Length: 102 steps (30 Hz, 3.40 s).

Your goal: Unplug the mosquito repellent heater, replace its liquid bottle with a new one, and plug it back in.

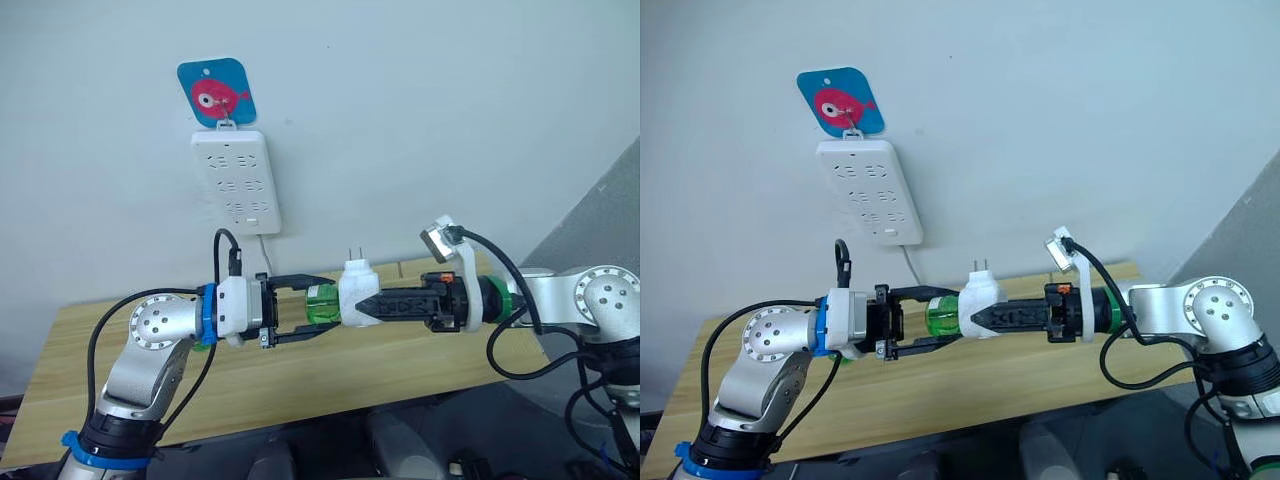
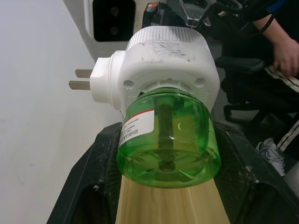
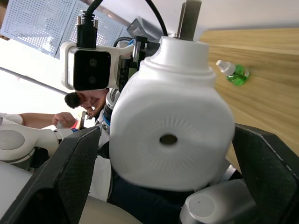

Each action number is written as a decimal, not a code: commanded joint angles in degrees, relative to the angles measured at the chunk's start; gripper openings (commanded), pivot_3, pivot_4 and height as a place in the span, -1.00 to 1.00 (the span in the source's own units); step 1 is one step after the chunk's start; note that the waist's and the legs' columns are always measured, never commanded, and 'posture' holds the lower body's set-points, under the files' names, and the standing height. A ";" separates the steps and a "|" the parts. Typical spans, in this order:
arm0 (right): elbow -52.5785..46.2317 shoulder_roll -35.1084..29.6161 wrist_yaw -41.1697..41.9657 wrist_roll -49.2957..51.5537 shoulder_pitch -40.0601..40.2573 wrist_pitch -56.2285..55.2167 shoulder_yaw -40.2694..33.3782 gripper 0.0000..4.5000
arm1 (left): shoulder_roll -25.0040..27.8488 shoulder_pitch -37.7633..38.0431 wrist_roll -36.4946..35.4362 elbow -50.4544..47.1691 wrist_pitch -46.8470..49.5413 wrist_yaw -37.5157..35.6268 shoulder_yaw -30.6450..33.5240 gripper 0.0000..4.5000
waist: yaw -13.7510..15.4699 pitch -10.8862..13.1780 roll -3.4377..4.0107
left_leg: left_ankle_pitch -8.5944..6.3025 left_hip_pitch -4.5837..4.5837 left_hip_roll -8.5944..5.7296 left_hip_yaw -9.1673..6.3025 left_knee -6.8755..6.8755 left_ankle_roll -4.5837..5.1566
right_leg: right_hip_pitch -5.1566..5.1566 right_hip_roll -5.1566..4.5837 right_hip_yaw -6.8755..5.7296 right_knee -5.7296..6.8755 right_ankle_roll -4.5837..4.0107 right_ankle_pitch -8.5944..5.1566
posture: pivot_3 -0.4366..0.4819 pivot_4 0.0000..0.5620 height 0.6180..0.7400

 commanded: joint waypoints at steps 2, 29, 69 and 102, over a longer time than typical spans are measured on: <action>0.58 2.12 -0.74 1.41 -1.83 0.39 -0.63 1.00 | -0.35 -0.84 -0.18 -2.52 -0.58 1.08 -0.12 0.02 | 0.02 0.00 0.00 | 0.00 0.00 0.00 -0.01 0.00 0.00 | 0.00 0.00 -0.01 0.00 0.00 0.00 | -0.44 -0.54 1.00; 0.89 2.06 2.99 1.41 -4.82 3.24 -1.67 0.38 | 17.52 -19.48 -35.01 -0.28 64.40 4.42 -0.02 0.02 | -0.03 0.12 -0.03 | -0.04 -0.08 0.01 -0.15 -0.08 0.06 | -0.09 0.03 -0.15 -0.04 -0.01 -0.03 | -0.44 -0.54 1.00; 0.52 6.25 -6.07 1.41 1.86 0.03 -6.39 0.38 | -3.49 -6.39 9.89 10.05 -24.82 2.51 -0.74 0.15 | 1.26 0.12 -0.05 | -0.04 -0.08 -0.01 0.05 0.00 0.06 | -0.05 -0.03 0.05 -0.10 0.09 0.05 | -0.46 -0.53 1.00; -2.00 -1.74 1.31 1.41 -2.10 1.09 -3.19 0.37 | 12.57 -10.09 -19.48 -3.58 38.72 2.96 5.18 1.00 | 0.57 0.42 -0.06 | -0.04 -0.10 0.02 -0.06 -0.05 0.06 | -0.09 0.02 -0.05 -0.11 0.03 -0.01 | -0.40 -0.53 1.00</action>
